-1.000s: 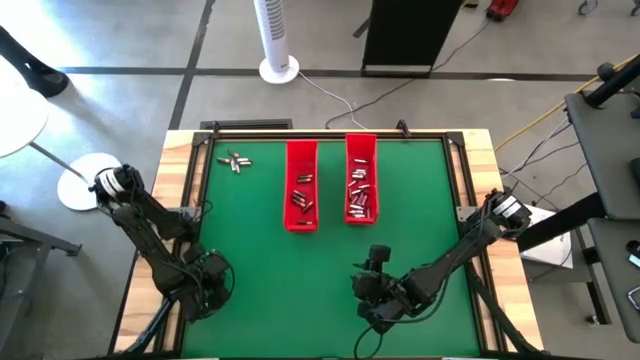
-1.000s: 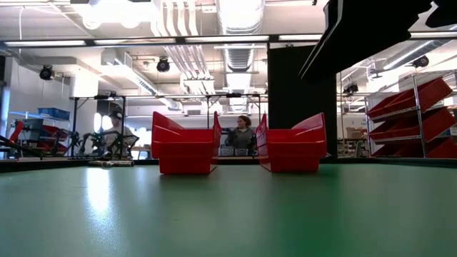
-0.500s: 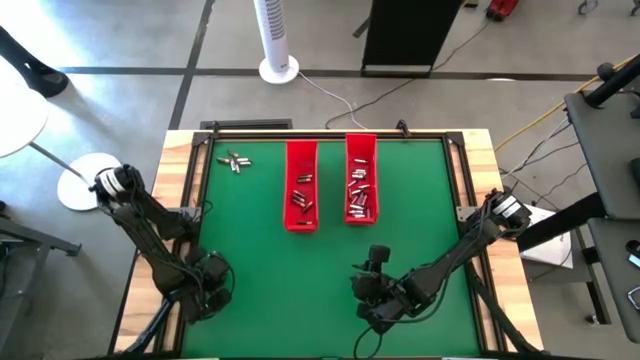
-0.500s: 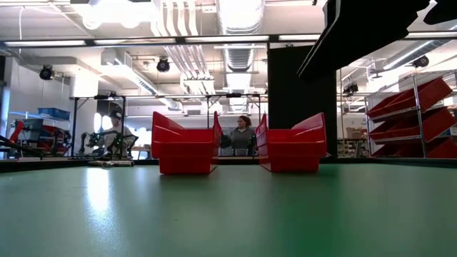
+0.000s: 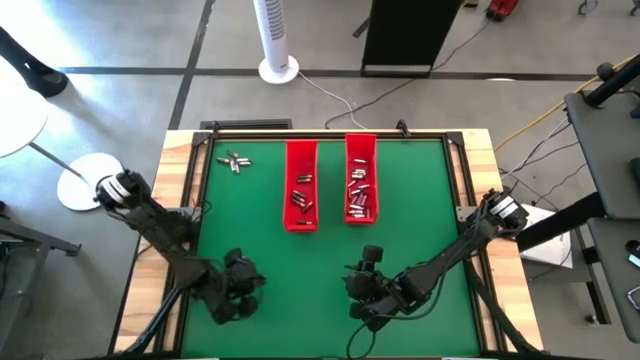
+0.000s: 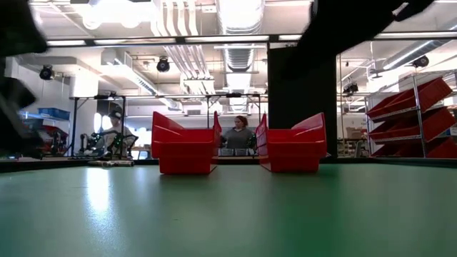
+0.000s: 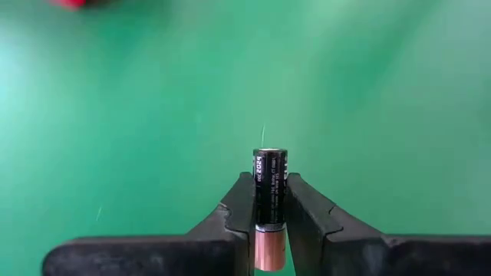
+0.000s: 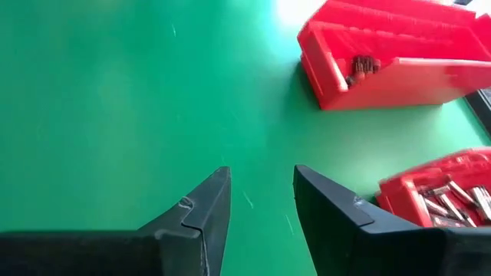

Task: Sort batteries
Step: Put the black battery into the left red bin

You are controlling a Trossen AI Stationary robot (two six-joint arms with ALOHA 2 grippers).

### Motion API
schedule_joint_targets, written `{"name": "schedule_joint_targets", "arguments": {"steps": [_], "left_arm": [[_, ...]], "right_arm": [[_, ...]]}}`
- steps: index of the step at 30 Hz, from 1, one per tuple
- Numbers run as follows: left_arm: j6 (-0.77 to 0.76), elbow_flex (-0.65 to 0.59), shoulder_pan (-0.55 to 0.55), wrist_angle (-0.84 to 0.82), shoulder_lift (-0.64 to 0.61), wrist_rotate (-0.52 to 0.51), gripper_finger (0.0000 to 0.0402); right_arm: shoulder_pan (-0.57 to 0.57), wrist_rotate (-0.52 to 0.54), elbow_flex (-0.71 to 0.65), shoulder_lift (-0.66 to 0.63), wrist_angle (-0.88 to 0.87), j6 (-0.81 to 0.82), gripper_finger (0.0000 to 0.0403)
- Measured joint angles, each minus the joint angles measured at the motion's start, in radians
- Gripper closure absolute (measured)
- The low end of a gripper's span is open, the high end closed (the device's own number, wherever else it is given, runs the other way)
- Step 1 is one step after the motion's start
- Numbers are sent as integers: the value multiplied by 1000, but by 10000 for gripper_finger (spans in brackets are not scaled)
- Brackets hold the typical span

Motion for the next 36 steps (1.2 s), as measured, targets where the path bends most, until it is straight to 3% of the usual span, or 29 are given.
{"name": "schedule_joint_targets", "arguments": {"steps": [7,11,17,24,36], "left_arm": [[358,24,186,307,140,101,374],[467,64,258,354,212,131,374],[667,100,323,557,306,179,374],[677,115,358,606,388,219,366],[713,101,353,638,418,202,293]], "right_arm": [[-6,-14,0,42,61,-31,247],[-6,-21,0,52,63,-32,239],[-6,-21,-1,53,65,-33,231],[-6,-21,-1,53,62,-33,228],[-6,-21,-1,53,61,-33,228]]}}
